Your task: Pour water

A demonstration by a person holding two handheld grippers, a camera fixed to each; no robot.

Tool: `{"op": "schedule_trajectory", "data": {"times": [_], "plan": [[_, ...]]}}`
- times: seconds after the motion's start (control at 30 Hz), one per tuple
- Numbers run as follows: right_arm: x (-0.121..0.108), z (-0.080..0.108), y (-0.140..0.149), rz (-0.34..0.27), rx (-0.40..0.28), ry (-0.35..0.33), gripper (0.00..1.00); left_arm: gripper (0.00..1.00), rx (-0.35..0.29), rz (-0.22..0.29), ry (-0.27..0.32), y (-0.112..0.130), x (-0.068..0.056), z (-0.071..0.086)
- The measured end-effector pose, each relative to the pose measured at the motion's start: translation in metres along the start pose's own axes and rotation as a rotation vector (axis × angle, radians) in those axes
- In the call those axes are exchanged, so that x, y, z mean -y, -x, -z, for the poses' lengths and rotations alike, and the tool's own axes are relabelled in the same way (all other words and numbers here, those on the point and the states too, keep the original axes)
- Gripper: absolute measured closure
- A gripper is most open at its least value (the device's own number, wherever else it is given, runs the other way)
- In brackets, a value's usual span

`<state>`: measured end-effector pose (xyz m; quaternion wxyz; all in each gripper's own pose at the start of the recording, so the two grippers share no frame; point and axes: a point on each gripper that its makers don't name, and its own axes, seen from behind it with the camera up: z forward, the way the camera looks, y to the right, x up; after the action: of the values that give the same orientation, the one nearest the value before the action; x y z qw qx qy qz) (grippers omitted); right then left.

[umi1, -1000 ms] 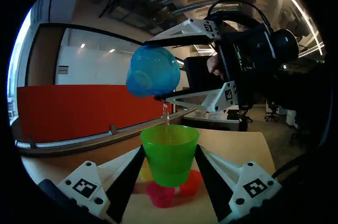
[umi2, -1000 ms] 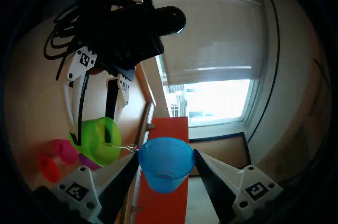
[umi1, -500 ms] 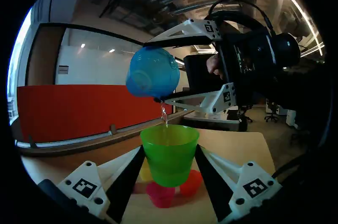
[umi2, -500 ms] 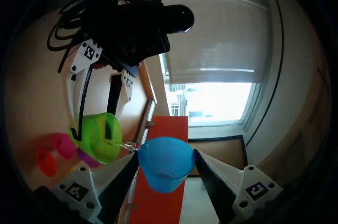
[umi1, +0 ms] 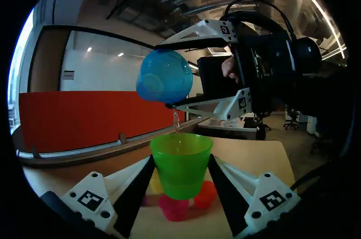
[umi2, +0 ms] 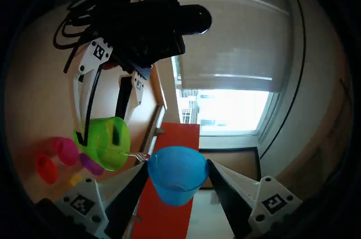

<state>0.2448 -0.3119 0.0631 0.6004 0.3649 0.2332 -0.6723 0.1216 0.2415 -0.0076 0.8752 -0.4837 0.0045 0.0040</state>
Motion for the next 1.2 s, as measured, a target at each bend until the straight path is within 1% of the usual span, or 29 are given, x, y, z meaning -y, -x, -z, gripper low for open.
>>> {"op": "schedule_trajectory", "data": {"times": [0.27, 0.47, 0.77, 0.97, 1.2], "plan": [[-0.0031, -0.0038, -0.0001, 0.042, 0.005, 0.006, 0.06, 0.17, -0.004, -0.003, -0.003, -0.0026, 0.0010, 0.0011], [-0.0041, -0.0050, -0.0009, 0.062, 0.007, 0.005, 0.06, 0.17, -0.005, -0.002, -0.005, -0.0028, 0.0016, 0.0014], [-0.0010, -0.0067, -0.0033, 0.099, 0.010, -0.004, 0.06, 0.17, -0.008, -0.002, -0.006, -0.0041, 0.0015, 0.0013], [0.0005, -0.0074, -0.0054, 0.102, 0.007, -0.007, 0.06, 0.17, -0.008, -0.004, -0.007, -0.0052, 0.0010, 0.0022], [0.0004, -0.0077, -0.0063, 0.104, 0.006, -0.009, 0.06, 0.17, -0.011, -0.004, -0.013, -0.0065, 0.0036, 0.0044]]}}
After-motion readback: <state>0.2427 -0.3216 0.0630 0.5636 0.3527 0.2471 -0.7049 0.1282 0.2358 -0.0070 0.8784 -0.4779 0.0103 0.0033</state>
